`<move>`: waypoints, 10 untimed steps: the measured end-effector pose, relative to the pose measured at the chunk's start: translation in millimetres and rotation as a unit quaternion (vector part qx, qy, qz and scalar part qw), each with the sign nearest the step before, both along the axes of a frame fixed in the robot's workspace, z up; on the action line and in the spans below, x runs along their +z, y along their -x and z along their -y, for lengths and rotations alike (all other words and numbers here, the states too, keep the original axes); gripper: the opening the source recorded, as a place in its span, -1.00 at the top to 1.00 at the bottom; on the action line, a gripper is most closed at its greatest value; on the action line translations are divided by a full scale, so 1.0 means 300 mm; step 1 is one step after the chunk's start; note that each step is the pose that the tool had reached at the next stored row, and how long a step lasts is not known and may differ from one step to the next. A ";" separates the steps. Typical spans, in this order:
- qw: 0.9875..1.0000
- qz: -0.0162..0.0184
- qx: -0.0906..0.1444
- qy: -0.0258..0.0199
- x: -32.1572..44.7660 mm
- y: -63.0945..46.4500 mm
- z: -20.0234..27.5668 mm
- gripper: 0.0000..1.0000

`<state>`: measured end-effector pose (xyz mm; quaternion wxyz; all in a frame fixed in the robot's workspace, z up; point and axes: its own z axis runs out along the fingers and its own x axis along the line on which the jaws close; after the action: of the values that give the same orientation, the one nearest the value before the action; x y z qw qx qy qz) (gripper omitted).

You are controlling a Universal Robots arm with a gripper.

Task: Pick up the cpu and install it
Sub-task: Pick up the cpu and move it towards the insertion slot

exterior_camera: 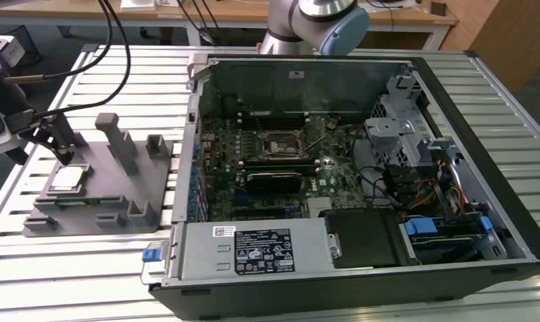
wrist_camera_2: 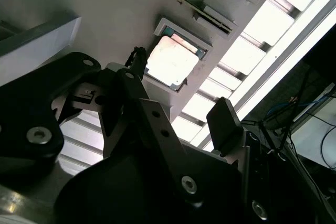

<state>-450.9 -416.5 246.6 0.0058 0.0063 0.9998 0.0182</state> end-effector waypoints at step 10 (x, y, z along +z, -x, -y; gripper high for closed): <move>1.000 0.000 -0.002 0.000 -0.042 0.000 -0.017 -0.45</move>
<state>-450.8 -411.6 233.9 0.0057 0.0082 0.9998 0.0182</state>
